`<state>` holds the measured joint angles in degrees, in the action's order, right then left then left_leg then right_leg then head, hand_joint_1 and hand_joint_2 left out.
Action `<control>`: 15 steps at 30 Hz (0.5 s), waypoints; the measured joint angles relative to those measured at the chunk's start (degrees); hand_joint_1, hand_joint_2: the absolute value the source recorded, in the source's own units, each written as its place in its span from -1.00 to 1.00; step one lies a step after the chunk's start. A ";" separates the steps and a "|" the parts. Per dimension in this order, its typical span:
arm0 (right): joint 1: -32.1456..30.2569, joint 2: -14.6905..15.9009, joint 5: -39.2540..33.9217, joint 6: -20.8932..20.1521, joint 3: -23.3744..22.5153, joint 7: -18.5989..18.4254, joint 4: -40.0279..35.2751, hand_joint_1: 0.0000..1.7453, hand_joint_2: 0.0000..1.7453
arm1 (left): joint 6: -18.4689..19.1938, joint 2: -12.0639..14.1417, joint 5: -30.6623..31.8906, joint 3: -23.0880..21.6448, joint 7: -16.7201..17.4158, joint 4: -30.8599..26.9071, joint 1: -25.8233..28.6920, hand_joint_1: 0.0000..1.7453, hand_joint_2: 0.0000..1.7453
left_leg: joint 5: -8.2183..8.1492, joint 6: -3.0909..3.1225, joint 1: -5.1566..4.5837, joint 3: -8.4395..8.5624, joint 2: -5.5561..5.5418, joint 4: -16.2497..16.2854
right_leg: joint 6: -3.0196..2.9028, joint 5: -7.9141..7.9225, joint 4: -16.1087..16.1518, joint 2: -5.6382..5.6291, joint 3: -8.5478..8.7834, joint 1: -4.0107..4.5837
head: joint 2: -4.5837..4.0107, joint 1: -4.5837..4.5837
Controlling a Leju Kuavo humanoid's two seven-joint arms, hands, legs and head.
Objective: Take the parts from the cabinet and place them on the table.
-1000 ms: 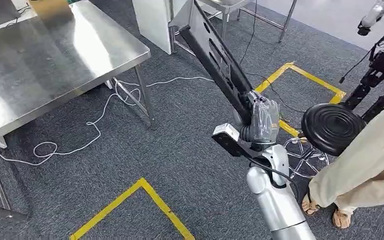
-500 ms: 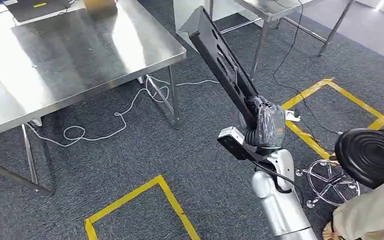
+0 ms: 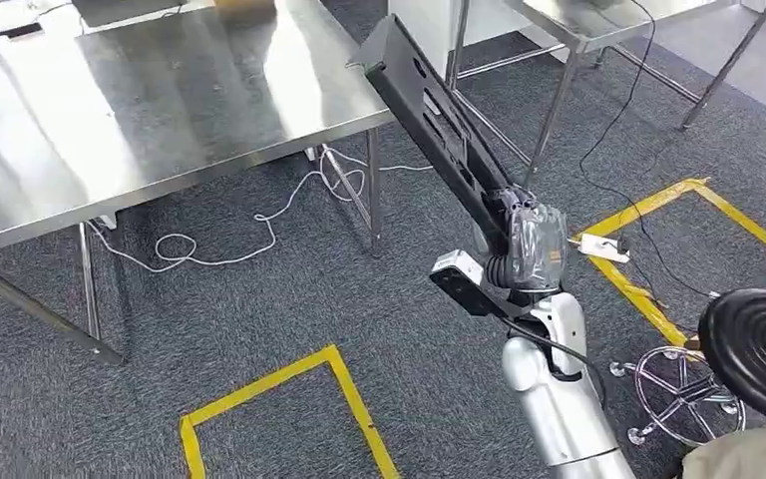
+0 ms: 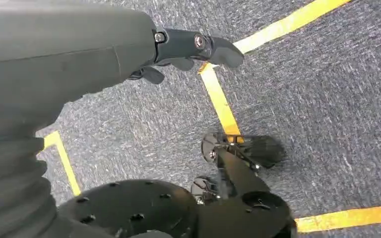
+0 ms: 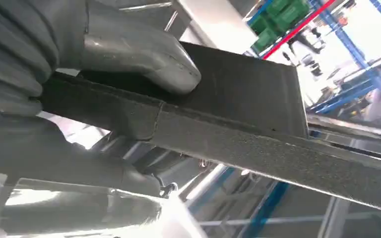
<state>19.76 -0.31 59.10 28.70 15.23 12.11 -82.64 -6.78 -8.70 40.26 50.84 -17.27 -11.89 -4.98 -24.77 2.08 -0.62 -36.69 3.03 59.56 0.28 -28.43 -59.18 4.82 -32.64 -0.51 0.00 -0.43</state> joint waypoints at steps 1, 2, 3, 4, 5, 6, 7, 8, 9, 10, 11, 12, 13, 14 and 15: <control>0.00 -0.02 0.04 -0.04 0.02 0.00 0.00 1.00 1.00 | 0.02 0.00 0.00 0.02 -0.04 0.00 0.03 -1.00 1.00 | 0.00 0.07 -0.12 -0.18 -0.55 -0.07 | 0.18 -0.04 0.08 0.54 0.15 -0.01 | 0.00 -0.16; 0.00 -0.07 0.07 -0.07 0.07 0.00 0.02 1.00 1.00 | 0.02 0.00 0.02 0.09 -0.07 0.00 0.07 -1.00 1.00 | -0.03 0.25 -0.21 -0.16 -1.16 -0.18 | 0.48 -0.07 0.39 1.09 0.41 -0.05 | 0.00 -0.04; 0.09 -0.09 0.07 -0.07 0.07 0.00 0.00 1.00 1.00 | 0.00 0.00 0.02 0.13 -0.07 0.00 0.09 -1.00 1.00 | 0.32 0.66 -0.17 0.31 -1.80 -0.90 | 0.85 -0.21 0.58 1.60 0.85 0.27 | 0.00 -0.16; 0.17 0.02 0.07 -0.07 0.02 0.00 0.06 1.00 1.00 | 0.00 -0.09 0.02 0.15 -0.11 0.00 0.23 -1.00 1.00 | 0.87 0.88 0.55 1.08 -2.29 -1.68 | 1.05 -0.72 -0.60 0.01 0.17 0.24 | 0.00 0.22; 0.32 0.07 0.07 -0.07 0.00 0.00 0.07 1.00 1.00 | 0.00 -0.11 0.00 0.15 -0.13 0.00 0.20 -1.00 1.00 | 1.02 1.14 0.76 1.18 -2.70 -1.89 | 0.81 -1.83 -2.91 -2.33 -0.91 0.19 | 0.00 0.11; 0.36 0.20 0.07 -0.07 -0.04 0.00 0.09 1.00 1.00 | 0.00 -0.09 0.02 0.15 -0.15 0.00 0.06 -1.00 1.00 | 1.03 1.34 0.78 1.15 -3.25 -1.90 | 0.38 -3.84 -7.42 -3.66 -3.25 -0.04 | 0.00 0.39; 0.29 0.33 0.04 -0.07 -0.09 0.00 0.17 1.00 1.00 | 0.00 -0.11 0.02 0.18 -0.15 0.00 -0.04 -1.00 1.00 | 0.98 1.41 0.80 1.13 -3.85 -1.90 | 0.16 -5.73 -12.08 -4.16 -5.70 -0.11 | 0.00 0.54; 0.14 0.44 0.04 -0.07 -0.11 0.00 0.26 1.00 1.00 | 0.02 -0.13 0.02 0.17 -0.18 0.00 -0.04 -1.00 1.00 | 0.96 1.43 0.80 1.11 -4.56 -1.89 | 0.23 -7.02 -16.09 -4.36 -7.91 -0.21 | 0.00 0.50; -0.07 0.50 0.04 -0.07 -0.11 0.00 0.39 1.00 1.00 | 0.11 -0.15 -0.04 0.20 -0.20 0.00 -0.01 -1.00 1.00 | 0.96 1.42 0.80 1.13 -5.36 -1.87 | 0.65 -7.07 -17.92 -4.40 -9.11 -0.25 | 0.00 0.50; -0.20 0.55 0.07 -0.07 -0.11 0.00 0.46 1.00 1.00 | 0.26 -0.22 -0.26 0.26 -0.26 0.00 0.03 -1.00 1.00 | 0.94 1.36 0.85 1.16 -6.11 -1.81 | 1.25 -5.93 -16.44 -4.41 -8.67 -0.34 | 0.00 0.48; -0.22 0.66 0.07 -0.07 -0.15 0.00 0.44 1.00 1.00 | 0.48 -0.26 -0.61 0.35 -0.37 0.00 0.03 -1.00 1.00 | 0.94 1.29 0.91 1.22 -6.83 -1.77 | 1.91 -4.02 -12.69 -4.54 -7.05 -0.46 | 0.00 0.61; -0.23 0.81 0.09 -0.07 -0.17 -0.04 0.44 1.00 1.00 | 0.68 -0.37 -0.66 0.46 -0.42 0.00 0.04 -1.00 1.00 | 0.87 1.06 1.01 1.34 -7.57 -1.75 | 2.60 -1.69 -7.38 -5.03 -4.58 -0.78 | 0.00 0.57; -0.23 0.87 0.24 -0.09 -0.20 -0.11 0.44 1.00 1.00 | 0.72 -0.39 -0.66 0.50 -0.44 0.00 0.04 -1.00 1.00 | 0.75 0.71 1.06 1.37 -8.14 -1.63 | 3.13 0.02 -2.76 -6.39 -2.44 -1.24 | 0.00 0.65; -0.26 1.03 0.42 -0.13 -0.24 -0.29 0.41 1.00 1.00 | 0.79 -0.37 -0.66 0.50 -0.50 0.00 -0.01 -1.00 1.00 | 0.52 0.14 0.48 0.95 -8.67 -1.01 | 3.31 0.97 0.35 -8.27 -1.42 -1.52 | 0.00 0.87; -0.63 1.03 0.63 -0.28 -0.24 -0.61 0.17 1.00 1.00 | 0.85 -0.39 -0.63 0.52 -0.55 0.00 -0.02 -1.00 1.00 | 0.39 -0.06 0.66 0.88 -9.15 -1.01 | 2.18 1.27 0.13 -7.68 -1.05 -1.55 | 0.00 0.56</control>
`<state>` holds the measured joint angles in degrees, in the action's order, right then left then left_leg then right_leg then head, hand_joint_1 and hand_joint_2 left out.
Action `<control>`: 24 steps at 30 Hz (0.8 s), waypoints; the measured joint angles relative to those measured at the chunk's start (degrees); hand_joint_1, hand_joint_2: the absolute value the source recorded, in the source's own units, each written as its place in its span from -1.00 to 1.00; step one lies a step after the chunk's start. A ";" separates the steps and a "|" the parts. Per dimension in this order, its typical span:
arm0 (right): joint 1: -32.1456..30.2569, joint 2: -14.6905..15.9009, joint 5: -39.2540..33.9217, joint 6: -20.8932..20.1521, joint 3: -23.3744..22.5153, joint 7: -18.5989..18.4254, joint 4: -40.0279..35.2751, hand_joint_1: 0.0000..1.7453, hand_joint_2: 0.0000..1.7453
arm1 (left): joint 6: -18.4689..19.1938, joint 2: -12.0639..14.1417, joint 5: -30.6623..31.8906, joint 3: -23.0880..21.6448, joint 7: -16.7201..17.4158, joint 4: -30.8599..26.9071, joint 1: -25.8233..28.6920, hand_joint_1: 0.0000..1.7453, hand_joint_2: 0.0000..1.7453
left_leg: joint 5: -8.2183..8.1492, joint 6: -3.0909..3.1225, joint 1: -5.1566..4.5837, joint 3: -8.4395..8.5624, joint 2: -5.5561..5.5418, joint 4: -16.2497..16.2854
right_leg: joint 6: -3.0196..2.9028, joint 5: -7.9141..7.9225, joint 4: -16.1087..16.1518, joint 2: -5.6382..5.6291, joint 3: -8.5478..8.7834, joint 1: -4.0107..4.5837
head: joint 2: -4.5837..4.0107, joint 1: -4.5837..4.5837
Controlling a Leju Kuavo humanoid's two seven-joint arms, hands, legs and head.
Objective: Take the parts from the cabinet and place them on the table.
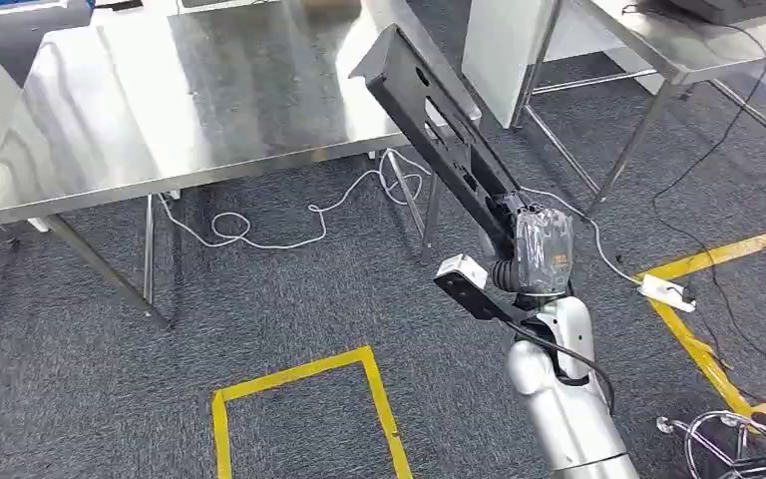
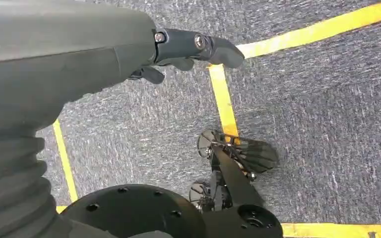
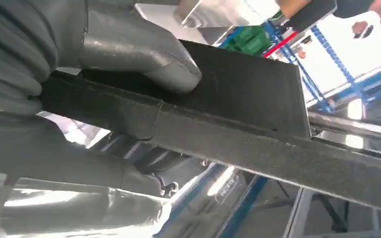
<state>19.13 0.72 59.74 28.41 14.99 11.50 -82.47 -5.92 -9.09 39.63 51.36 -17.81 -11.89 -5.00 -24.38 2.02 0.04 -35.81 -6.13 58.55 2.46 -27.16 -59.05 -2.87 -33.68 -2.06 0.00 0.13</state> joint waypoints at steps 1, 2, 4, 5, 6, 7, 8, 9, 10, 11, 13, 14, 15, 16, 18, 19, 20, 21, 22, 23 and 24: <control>-0.42 0.00 0.13 -0.22 -0.02 -0.15 -0.20 1.00 1.00 | 0.11 0.00 0.04 0.00 -0.07 0.00 0.07 -1.00 1.00 | -0.06 -0.16 0.08 -0.05 -0.35 -0.08 | -0.48 -0.18 -0.04 0.34 0.08 0.28 | 0.00 -0.28; -0.64 0.07 0.35 -0.44 0.00 -0.35 -0.33 1.00 1.00 | 0.17 0.00 0.07 0.02 -0.07 0.00 0.20 -1.00 1.00 | -0.07 -0.48 0.39 -0.12 -0.75 -0.13 | -0.95 -0.22 -0.07 0.75 0.11 0.49 | 0.00 -0.13; -0.93 0.13 0.98 -0.81 -0.13 -0.94 -1.05 1.00 1.00 | 0.24 0.15 0.09 0.02 -0.02 0.00 0.39 -1.00 1.00 | -0.59 -0.86 0.59 -0.38 0.29 0.70 | -1.71 -0.06 0.17 1.66 0.50 0.00 | 0.00 -0.13; -1.16 0.15 1.18 -0.87 -0.24 -1.03 -1.53 1.00 1.00 | 0.24 0.13 0.09 0.02 -0.02 0.00 0.36 -1.00 1.00 | -2.00 -1.26 0.34 -1.31 3.14 2.86 | -2.16 -0.22 0.17 2.03 0.72 0.06 | 0.00 -0.77; -1.41 0.20 1.51 -0.96 -0.37 -1.07 -1.90 1.00 1.00 | 0.28 0.13 0.09 0.02 -0.02 0.00 0.24 -1.00 1.00 | -4.07 -1.56 0.55 -3.06 4.60 6.57 | -2.40 -0.38 0.16 2.48 0.90 0.27 | 0.00 -1.07; -1.62 0.26 1.71 -1.05 -0.53 -1.27 -2.12 1.00 1.00 | 0.28 0.13 0.09 0.02 -0.02 0.00 0.16 -1.00 1.00 | -5.85 -1.74 0.73 -5.12 5.27 10.59 | -2.65 -0.55 0.15 3.02 1.06 0.42 | 0.00 -0.98; -1.88 0.37 1.90 -1.20 -0.70 -1.40 -2.25 1.00 1.00 | 0.31 0.13 0.09 0.02 -0.02 0.00 0.05 -1.00 1.00 | -7.79 -1.86 0.77 -7.78 5.58 15.47 | -2.89 -0.75 0.13 3.76 1.18 0.61 | 0.00 -1.05; -2.07 0.39 2.01 -1.29 -0.83 -1.44 -2.29 1.00 1.00 | 0.31 0.13 0.09 0.04 0.00 0.00 0.04 -1.00 1.00 | -8.20 -1.89 0.77 -9.24 5.69 17.81 | -3.05 -0.88 0.12 4.31 1.27 0.72 | 0.00 -1.05; -2.23 0.39 2.03 -1.38 -0.90 -1.44 -2.34 1.00 1.00 | 0.39 0.13 0.09 0.04 -0.02 0.00 0.04 -1.00 1.00 | -7.46 -1.82 0.76 -9.59 5.72 17.87 | -3.16 -0.99 0.12 4.74 1.39 0.79 | 0.00 -1.05; -2.31 0.39 2.10 -1.53 -0.94 -1.44 -2.51 1.00 1.00 | 0.39 0.15 0.09 0.07 0.00 0.00 0.03 -1.00 1.00 | -5.06 -1.51 0.74 -8.46 5.80 14.99 | -3.14 -1.31 0.12 5.26 1.66 0.90 | 0.00 -1.07; -2.28 0.39 2.56 -1.55 -1.01 -1.57 -2.86 1.00 1.00 | 0.42 0.17 0.09 0.11 -0.02 0.00 0.03 -1.00 1.00 | -0.05 -0.41 0.39 -3.48 6.83 5.30 | -2.95 -1.92 0.16 6.21 2.53 1.21 | 0.00 -1.07; -2.28 0.39 3.41 -1.42 -1.14 -1.92 -3.06 1.00 1.00 | 0.41 0.24 0.09 0.18 -0.02 -0.02 -0.03 -1.00 1.00 | 0.61 0.52 -0.28 -1.36 9.46 1.37 | -2.92 -2.18 0.24 6.58 2.90 1.21 | 0.00 -1.03; -2.26 0.44 4.37 -1.16 -1.33 -2.12 -3.15 1.00 1.00 | 0.46 0.31 0.15 0.26 -0.02 0.00 -0.26 -1.00 1.00 | 0.06 0.78 -0.97 -1.05 10.62 1.13 | -2.48 -2.44 0.23 7.13 2.93 1.98 | 0.00 -0.87; -2.33 0.48 4.90 -1.03 -1.46 -2.43 -3.21 1.00 1.00 | 0.46 0.24 0.20 0.26 -0.04 -0.02 -0.49 -1.00 1.00 | 0.01 0.90 -1.07 -1.19 9.84 1.14 | -2.26 -2.57 0.30 7.46 2.94 1.69 | 0.00 -1.07; -2.41 0.48 5.66 -0.63 -1.46 -2.49 -3.30 1.00 1.00 | 0.46 0.15 0.24 0.31 -0.04 0.00 -0.50 -1.00 1.00 | -0.11 1.07 -1.33 -1.31 8.73 0.96 | -1.84 -2.78 0.69 8.73 3.36 1.72 | 0.00 -1.05; -2.45 0.48 5.81 -0.24 -1.49 -2.45 -3.67 1.00 1.00 | 0.46 0.11 0.26 0.31 -0.04 0.00 -0.51 -1.00 1.00 | 0.19 1.31 -1.15 -0.54 8.13 0.09 | -1.49 -3.02 1.05 9.10 3.67 2.16 | 0.00 -1.00; -2.55 0.57 5.70 0.11 -1.64 -2.40 -4.00 1.00 1.00 | 0.46 -0.15 0.33 0.31 -0.07 0.00 -0.45 -1.00 1.00 | 0.57 1.40 -0.55 -0.01 7.81 -0.73 | -1.40 -3.59 -0.31 7.06 3.22 1.79 | 0.00 -0.89; -2.61 0.59 5.18 0.85 -1.97 -2.21 -4.24 1.00 1.00 | 0.46 -0.15 0.33 0.33 -0.04 0.00 -0.53 -1.00 1.00 | 0.63 1.76 -0.28 0.15 7.45 -0.89 | -1.68 -4.95 -3.24 4.94 1.71 1.80 | 0.00 -0.92; -2.72 0.59 4.59 1.20 -2.14 -2.08 -4.35 1.00 1.00 | 0.44 -0.17 0.33 0.33 -0.07 -0.02 -0.76 -1.00 1.00 | 0.56 1.89 -0.25 0.20 6.87 -0.90 | -1.97 -6.61 -7.61 3.83 -0.67 1.65 | 0.00 -0.52; -2.97 0.70 4.35 1.25 -2.41 -2.08 -4.35 1.00 1.00 | 0.44 -0.20 0.33 0.33 -0.07 -0.02 -0.94 -1.00 1.00 | 0.49 1.95 -0.26 0.22 6.32 -0.90 | -2.05 -8.04 -11.95 3.41 -3.24 1.48 | 0.00 -0.52; -3.35 0.81 4.13 1.25 -2.56 -2.01 -4.35 1.00 1.00 | 0.44 -0.26 0.33 0.33 -0.07 -0.02 -1.03 -1.00 1.00 | 0.41 1.99 -0.26 0.22 5.76 -0.88 | -1.88 -8.93 -15.51 3.27 -5.47 1.38 | 0.00 -0.50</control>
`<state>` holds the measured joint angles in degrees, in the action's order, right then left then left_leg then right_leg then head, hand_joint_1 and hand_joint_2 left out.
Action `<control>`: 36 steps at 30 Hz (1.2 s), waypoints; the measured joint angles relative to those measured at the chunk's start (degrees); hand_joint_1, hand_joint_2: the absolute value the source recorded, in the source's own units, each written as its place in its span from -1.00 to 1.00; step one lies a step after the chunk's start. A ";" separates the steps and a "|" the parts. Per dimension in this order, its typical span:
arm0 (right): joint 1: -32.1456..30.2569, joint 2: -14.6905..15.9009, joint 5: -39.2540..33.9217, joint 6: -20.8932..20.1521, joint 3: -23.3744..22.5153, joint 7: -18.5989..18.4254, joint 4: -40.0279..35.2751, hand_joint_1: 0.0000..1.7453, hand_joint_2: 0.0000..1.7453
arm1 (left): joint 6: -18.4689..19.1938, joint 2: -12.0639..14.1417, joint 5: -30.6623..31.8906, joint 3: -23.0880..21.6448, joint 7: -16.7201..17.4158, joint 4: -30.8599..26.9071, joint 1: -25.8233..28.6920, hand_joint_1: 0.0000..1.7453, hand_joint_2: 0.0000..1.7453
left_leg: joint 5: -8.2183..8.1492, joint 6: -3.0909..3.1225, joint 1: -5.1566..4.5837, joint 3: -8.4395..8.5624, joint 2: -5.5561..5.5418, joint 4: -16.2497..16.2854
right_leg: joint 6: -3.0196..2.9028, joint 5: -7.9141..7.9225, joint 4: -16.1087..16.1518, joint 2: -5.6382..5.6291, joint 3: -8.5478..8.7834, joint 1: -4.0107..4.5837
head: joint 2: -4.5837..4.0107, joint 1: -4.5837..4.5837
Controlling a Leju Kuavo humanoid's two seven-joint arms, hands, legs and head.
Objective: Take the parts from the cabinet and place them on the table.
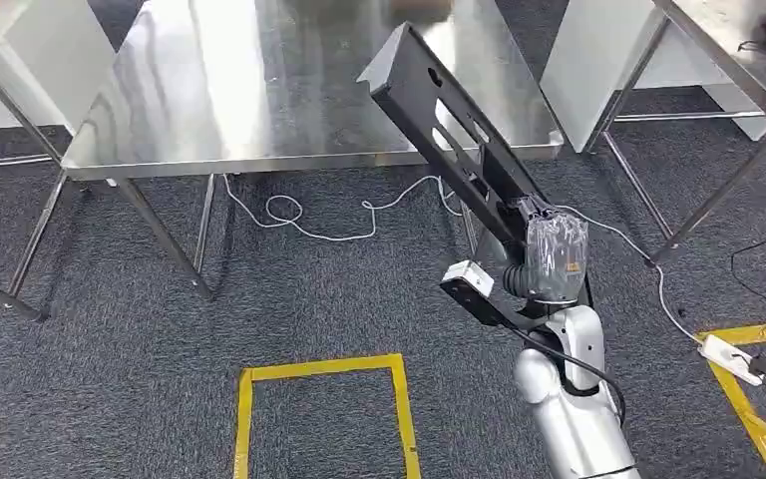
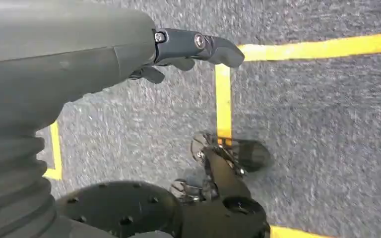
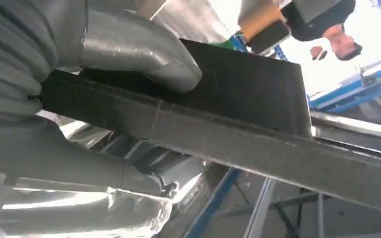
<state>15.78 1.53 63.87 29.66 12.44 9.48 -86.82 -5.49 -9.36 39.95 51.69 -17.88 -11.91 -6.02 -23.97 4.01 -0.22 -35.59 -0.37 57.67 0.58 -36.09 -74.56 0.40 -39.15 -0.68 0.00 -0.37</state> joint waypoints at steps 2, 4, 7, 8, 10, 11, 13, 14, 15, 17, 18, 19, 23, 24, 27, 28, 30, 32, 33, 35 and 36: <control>-0.52 0.07 -0.20 0.00 -0.26 0.00 0.00 1.00 1.00 | 0.04 -0.04 0.00 0.00 0.00 0.02 0.10 -1.00 1.00 | -0.18 -0.21 0.07 0.20 -0.92 0.06 | 1.13 1.56 0.10 -0.02 -1.16 -0.26 | 0.00 0.04; -0.52 0.11 -0.13 -0.17 -0.39 -0.13 -0.13 1.00 1.00 | 0.04 -0.13 0.06 0.00 -0.02 0.02 0.24 -1.00 1.00 | -0.52 -0.72 0.30 0.70 -1.45 0.13 | 2.66 6.21 8.77 -0.02 2.27 -0.75 | 0.00 0.04; -0.45 0.44 0.92 -3.20 -1.07 -1.77 -1.05 1.00 1.00 | 0.26 -0.07 0.44 0.07 -0.46 0.02 0.18 -1.00 1.00 | -1.25 -1.82 -0.15 0.66 -1.95 0.92 | 1.98 9.33 15.51 -0.22 5.33 -1.09 | 0.00 0.13; -0.54 0.96 2.16 -5.17 -1.35 -2.68 -1.49 1.00 1.00 | 0.41 -0.07 0.46 0.09 -0.63 0.02 0.25 -1.00 1.00 | -1.21 -1.86 -0.16 0.67 -1.95 0.90 | 1.63 9.37 15.44 -0.20 5.30 -0.96 | 0.00 -0.22; -0.46 2.06 5.14 -7.61 -1.86 -4.54 -2.28 1.00 1.00 | 0.52 -0.04 0.55 0.24 -0.81 0.02 0.42 -1.00 1.00 | -1.35 -2.07 0.15 0.65 -1.99 1.00 | 1.11 9.46 15.51 -0.18 5.41 -1.08 | 0.00 -0.11; -0.28 2.64 6.72 -7.98 -2.22 -5.22 -2.95 1.00 1.00 | 0.52 0.04 0.57 0.39 -0.83 0.02 0.48 -1.00 1.00 | -1.90 -2.46 0.29 0.53 -1.58 1.50 | 0.88 9.49 15.59 -0.17 5.57 -1.31 | 0.00 -0.07; 0.60 3.69 9.29 -8.28 -2.97 -5.94 -4.26 1.00 1.00 | 0.00 0.02 1.11 0.61 -0.79 0.02 0.50 -1.00 1.00 | -5.57 -3.17 0.49 -2.13 -0.48 7.58 | -0.05 9.37 15.59 -0.14 5.71 -1.18 | 0.00 -0.37; 1.28 4.26 10.07 -8.37 -3.08 -6.25 -4.65 1.00 1.00 | -0.48 0.02 1.70 0.61 -0.64 0.02 0.50 -1.00 1.00 | -7.80 -3.39 0.66 -4.65 -0.32 12.65 | -0.10 9.34 15.58 -0.13 5.72 -1.08 | 0.00 -0.41; 1.89 4.75 10.62 -8.39 -3.08 -6.40 -4.81 1.00 1.00 | -0.77 0.00 1.92 0.61 -0.59 0.02 0.53 -1.00 1.00 | -9.08 -3.49 0.77 -6.71 -0.22 16.51 | -0.11 9.32 15.57 -0.13 5.73 -0.96 | 0.00 -0.39; 3.22 5.59 11.25 -8.42 -3.08 -6.60 -4.92 1.00 1.00 | -1.29 -0.04 2.03 0.65 -0.52 0.02 0.55 -1.00 1.00 | -7.81 -3.31 0.80 -7.97 -0.08 17.79 | -0.25 9.22 15.57 -0.13 5.87 -0.78 | 0.00 -0.39; 3.83 5.81 11.26 -8.42 -3.08 -6.60 -4.94 1.00 1.00 | -1.33 -0.04 1.95 0.68 -0.52 0.02 0.60 -1.00 1.00 | -5.75 -3.00 0.78 -6.77 -0.08 15.04 | -0.34 9.15 15.57 -0.14 6.03 -0.66 | 0.00 -0.39; 4.46 5.99 11.28 -8.42 -2.99 -6.60 -4.98 1.00 1.00 | -1.38 -0.04 1.75 0.72 -0.52 0.02 0.63 -1.00 1.00 | -3.16 -2.49 0.71 -4.62 -0.08 10.51 | -0.38 9.10 15.59 -0.15 6.22 -0.53 | 0.00 -0.39; 6.44 6.58 11.32 -8.37 -2.88 -6.60 -5.33 1.00 1.00 | -1.62 0.07 1.62 0.79 -0.55 0.02 0.37 -1.00 1.00 | -0.97 -0.79 -0.34 -0.37 0.48 1.58 | 0.01 8.89 15.70 0.01 6.13 -0.13 | 0.00 -0.37; 6.45 6.69 11.32 -8.28 -2.80 -6.60 -5.33 1.00 1.00 | -1.66 0.04 1.60 0.79 -0.55 0.02 0.46 -1.00 1.00 | -1.06 -0.68 -0.51 -0.43 0.39 1.52 | 0.20 8.90 15.93 0.17 6.28 -0.32 | 0.00 -0.33; 7.32 6.82 11.30 -8.17 -2.01 -6.56 -5.38 1.00 1.00 | -1.73 -0.13 1.23 1.01 -0.77 0.02 0.52 -1.00 1.00 | 0.15 -0.36 0.02 1.05 0.22 -0.95 | 0.82 7.84 14.33 0.37 5.50 0.14 | 0.00 -0.28; 7.94 6.89 11.30 -8.13 -1.75 -6.51 -5.33 1.00 1.00 | -1.73 -0.13 0.96 1.03 -0.81 0.02 0.46 -1.00 1.00 | 0.24 -0.08 0.15 1.01 0.22 -0.93 | 0.32 6.08 10.89 0.11 3.84 0.13 | 0.00 -0.22; 8.40 7.00 11.28 -8.02 -0.81 -6.42 -4.90 1.00 1.00 | -1.55 -0.15 0.37 1.16 -0.98 0.02 0.40 -1.00 1.00 | 0.19 -0.04 0.07 0.99 0.14 -0.92 | -0.06 2.74 2.03 -0.03 -0.70 -0.07 | 0.00 -0.02; 8.44 7.00 11.28 -7.96 0.09 -6.38 -4.17 1.00 1.00 | -1.29 -0.17 0.31 1.51 -1.01 0.02 0.44 -1.00 1.00 | 0.15 -0.06 0.09 0.99 -0.12 -0.87 | 0.76 2.73 -0.86 -0.04 -2.44 -0.22 | 0.00 0.06; 8.56 7.00 11.28 -7.82 0.40 -6.38 -3.87 1.00 1.00 | -1.20 -0.22 0.24 1.68 -1.01 0.02 0.45 -1.00 1.00 | 0.13 -0.12 0.14 1.00 -0.30 -0.79 | 1.56 4.40 2.01 -0.04 -1.18 -0.46 | 0.00 0.07; 9.15 6.95 11.32 -7.37 0.81 -6.38 -3.36 1.00 1.00 | -1.07 -0.37 -0.24 2.06 -1.05 0.02 0.44 -1.00 1.00 | -0.10 -0.53 0.23 1.10 -0.64 -0.51 | 2.98 8.66 12.17 -0.04 3.70 -1.11 | 0.00 0.07; 9.66 6.91 11.41 -6.87 1.13 -6.45 -2.93 1.00 1.00 | -1.03 -0.35 -0.35 2.25 -1.09 0.02 0.44 -1.00 1.00 | -0.34 -0.96 0.09 0.87 -0.75 -0.10 | 3.09 9.36 15.93 -0.05 5.24 -1.37 | 0.00 0.30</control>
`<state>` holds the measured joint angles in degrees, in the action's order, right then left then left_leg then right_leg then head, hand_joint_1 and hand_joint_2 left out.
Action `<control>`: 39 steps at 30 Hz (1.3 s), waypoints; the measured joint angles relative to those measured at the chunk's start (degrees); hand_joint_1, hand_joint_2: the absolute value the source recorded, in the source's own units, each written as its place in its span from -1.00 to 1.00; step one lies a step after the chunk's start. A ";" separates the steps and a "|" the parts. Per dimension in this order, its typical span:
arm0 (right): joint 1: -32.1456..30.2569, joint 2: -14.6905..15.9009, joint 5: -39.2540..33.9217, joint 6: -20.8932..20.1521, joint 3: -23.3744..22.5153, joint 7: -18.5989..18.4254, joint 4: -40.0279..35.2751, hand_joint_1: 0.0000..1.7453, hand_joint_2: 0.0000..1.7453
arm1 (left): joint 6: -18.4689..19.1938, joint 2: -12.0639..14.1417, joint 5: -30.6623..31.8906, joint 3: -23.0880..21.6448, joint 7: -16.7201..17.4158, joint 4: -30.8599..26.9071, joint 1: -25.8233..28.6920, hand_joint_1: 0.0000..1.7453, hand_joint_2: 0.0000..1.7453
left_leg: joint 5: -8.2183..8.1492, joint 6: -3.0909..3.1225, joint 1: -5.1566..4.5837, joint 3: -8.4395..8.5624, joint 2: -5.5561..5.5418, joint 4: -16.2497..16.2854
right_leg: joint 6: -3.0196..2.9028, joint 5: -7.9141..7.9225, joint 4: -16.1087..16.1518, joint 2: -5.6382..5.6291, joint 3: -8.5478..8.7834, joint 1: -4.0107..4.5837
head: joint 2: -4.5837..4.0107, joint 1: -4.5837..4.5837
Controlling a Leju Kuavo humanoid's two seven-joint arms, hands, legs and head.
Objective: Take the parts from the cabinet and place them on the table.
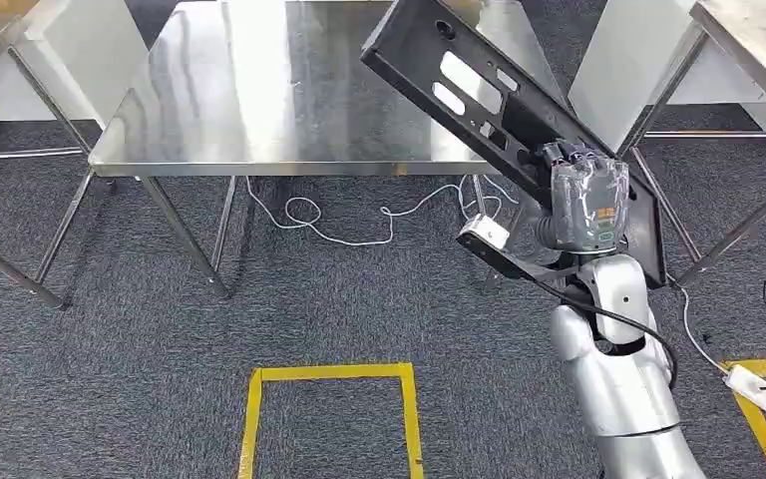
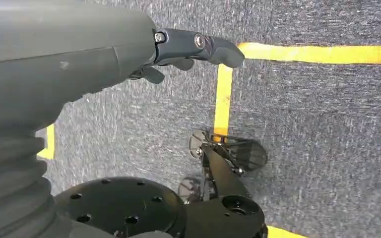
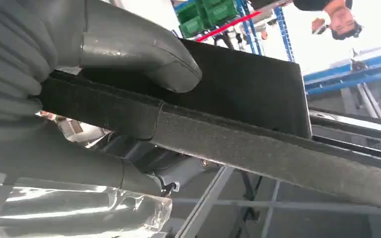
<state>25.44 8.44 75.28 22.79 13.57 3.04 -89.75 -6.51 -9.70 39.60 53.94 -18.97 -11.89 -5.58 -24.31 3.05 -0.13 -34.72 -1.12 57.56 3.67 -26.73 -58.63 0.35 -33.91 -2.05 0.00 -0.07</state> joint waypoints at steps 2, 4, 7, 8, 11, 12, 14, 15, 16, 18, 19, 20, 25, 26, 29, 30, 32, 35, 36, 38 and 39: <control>0.51 -0.29 0.24 0.62 0.53 -0.18 0.49 1.00 1.00 | 0.04 0.02 -0.09 0.24 -0.04 0.00 -0.03 -1.00 1.00 | -0.20 -0.57 -0.39 -0.43 -0.10 0.54 | -1.29 0.28 0.11 -0.27 0.49 0.36 | 0.00 -0.28; 0.72 -0.61 0.68 0.72 0.99 -0.39 1.20 1.00 1.00 | 0.35 0.02 -0.09 0.28 -0.09 0.00 0.08 -1.00 1.00 | 0.00 -0.89 -0.13 -0.44 -0.10 0.46 | -1.80 0.41 0.05 -0.30 0.46 0.68 | 0.00 -0.19; 1.63 -1.18 0.98 0.79 1.55 -0.55 1.86 1.00 1.00 | 0.44 0.07 -0.09 0.28 -0.15 0.00 0.07 -1.00 1.00 | -3.15 -2.08 0.31 -2.13 0.30 4.66 | -2.91 0.54 0.23 -0.24 0.71 0.07 | 0.00 -0.59; 1.90 -1.31 0.98 0.79 1.67 -0.55 2.04 1.00 1.00 | 0.53 0.07 -0.09 0.28 -0.18 0.00 0.06 -1.00 1.00 | -5.49 -2.40 0.50 -4.34 0.37 9.25 | -3.14 0.54 0.22 -0.21 0.69 0.15 | 0.00 -0.52; 2.00 -1.58 0.98 0.79 2.01 -0.55 3.07 1.00 1.00 | 1.07 0.07 -0.13 0.35 -0.17 0.00 0.24 -1.00 1.00 | -7.95 -2.70 0.78 -9.23 0.59 18.42 | -3.23 0.47 0.22 -0.14 0.72 0.36 | 0.00 -0.54; 2.07 -1.68 1.03 0.79 2.08 -0.55 3.46 1.00 1.00 | 1.22 0.07 -0.31 0.41 -0.17 0.00 0.29 -1.00 1.00 | -6.20 -2.56 0.77 -8.42 0.65 16.35 | -3.24 0.45 0.22 -0.15 0.76 0.37 | 0.00 -0.54; 2.53 -1.75 1.05 0.81 2.17 -0.50 4.07 1.00 1.00 | 1.40 0.13 -0.44 0.66 -0.22 0.00 0.28 -1.00 1.00 | -1.26 -1.99 0.75 -3.76 0.67 6.95 | -3.22 0.44 0.22 -0.20 0.92 0.37 | 0.00 -0.54; 2.98 -1.84 1.05 0.81 2.23 -0.50 4.31 1.00 1.00 | 1.44 0.22 -0.44 0.74 -0.24 0.00 0.27 -1.00 1.00 | 0.37 -1.52 0.71 -1.28 0.72 2.21 | -3.21 0.43 0.24 -0.23 0.93 0.37 | 0.00 -0.54; 3.39 -1.86 1.05 0.83 2.32 -0.50 4.53 1.00 1.00 | 1.49 0.26 -0.44 0.83 -0.24 0.00 0.15 -1.00 1.00 | -0.48 -1.57 0.31 -0.80 0.78 1.04 | -2.98 0.32 0.20 -0.25 0.74 0.97 | 0.00 -0.57; 3.75 -1.88 1.03 0.88 2.39 -0.50 4.90 1.00 1.00 | 1.53 0.28 -0.46 1.14 -0.31 0.00 0.19 -1.00 1.00 | -0.50 -1.23 0.08 -0.99 0.68 1.10 | -2.60 0.27 0.28 -0.22 0.67 0.83 | 0.00 -0.57; 3.75 -1.95 1.05 0.88 2.45 -0.50 5.10 1.00 1.00 | 1.53 0.33 -0.46 1.20 -0.31 0.00 0.24 -1.00 1.00 | -0.47 -0.92 -0.12 -0.95 0.61 1.06 | -2.31 0.39 0.65 -0.18 0.83 0.74 | 0.00 -0.48; 3.82 -1.99 1.03 0.88 2.56 -0.50 5.18 1.00 1.00 | 1.53 0.35 -0.52 1.25 -0.31 0.00 0.24 -1.00 1.00 | -0.11 -0.47 -0.12 -0.67 0.61 0.47 | -1.71 0.47 0.95 -0.18 0.92 0.96 | 0.00 -0.52; 4.28 -1.99 1.07 0.92 2.85 -0.44 5.93 1.00 1.00 | 1.60 0.33 -0.61 1.27 -0.37 0.00 0.25 -1.00 1.00 | 0.15 -0.99 -0.84 -0.34 0.34 0.15 | -2.20 0.48 1.14 -0.16 1.31 1.21 | 0.00 -0.15; 4.37 -2.01 1.18 0.98 2.93 -0.44 6.14 1.00 1.00 | 1.70 0.33 -0.68 1.31 -0.37 0.00 0.26 -1.00 1.00 | 0.17 -0.90 -0.89 -0.44 0.30 0.15 | -2.10 0.55 1.29 -0.16 1.33 1.15 | 0.00 -0.24; 5.27 -2.01 1.55 1.21 3.15 -0.44 7.00 1.00 1.00 | 2.10 0.33 -0.87 1.53 -0.37 0.00 0.32 -1.00 1.00 | 0.28 -0.65 -1.00 -0.62 0.28 0.16 | -1.85 0.78 1.57 -0.16 1.27 1.05 | 0.00 -0.22; 5.65 -2.01 1.57 1.34 3.22 -0.44 7.31 1.00 1.00 | 2.14 0.33 -0.87 1.62 -0.37 0.00 0.32 -1.00 1.00 | 0.31 -0.60 -1.00 -0.67 0.28 0.16 | -1.79 0.83 1.63 -0.16 1.26 1.04 | 0.00 -0.19; 6.43 -2.01 1.57 1.60 3.41 -0.44 7.91 1.00 1.00 | 2.21 0.33 -0.87 1.64 -0.37 0.00 0.32 -1.00 1.00 | 0.32 -0.48 -1.05 -0.70 0.27 0.17 | -1.66 0.91 1.71 -0.16 1.25 1.00 | 0.00 -0.19; 7.26 -2.27 1.57 2.03 3.61 -0.33 8.68 1.00 1.00 | 2.23 0.39 -1.03 1.70 -0.37 0.00 0.22 -1.00 1.00 | 0.38 1.25 -1.28 -0.42 0.25 -0.48 | -0.01 1.53 3.15 -0.13 1.81 0.32 | 0.00 -0.39; 7.43 -2.16 1.57 2.15 3.63 -0.30 8.92 1.00 1.00 | 2.23 0.35 -1.05 1.73 -0.35 0.00 0.29 -1.00 1.00 | 1.07 1.52 -0.31 0.60 0.41 -1.93 | -0.05 1.25 2.78 -0.02 1.62 0.93 | 0.00 -0.18; 8.21 -2.21 1.53 2.80 3.72 -0.26 9.69 1.00 1.00 | 2.23 0.35 -1.05 1.81 -0.33 0.00 0.24 -1.00 1.00 | 1.27 1.71 -0.27 0.89 0.60 -2.20 | -0.97 -1.58 -2.93 -0.20 -1.03 0.90 | 0.00 0.05; 8.28 -2.25 1.55 2.93 3.81 -0.22 9.95 1.00 1.00 | 2.25 0.35 -1.07 1.86 -0.26 0.00 0.21 -1.00 1.00 | 1.26 1.70 -0.35 0.89 0.61 -2.19 | -1.39 -3.51 -7.78 -0.20 -3.50 0.76 | 0.00 0.00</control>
<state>33.72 6.19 76.83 25.73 17.38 2.82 -79.80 -4.26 -9.35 38.53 55.80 -19.23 -11.89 -5.37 -23.05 4.75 -0.48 -33.82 -0.51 55.38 2.27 -30.24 -66.41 0.15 -37.42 -1.29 0.00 -0.07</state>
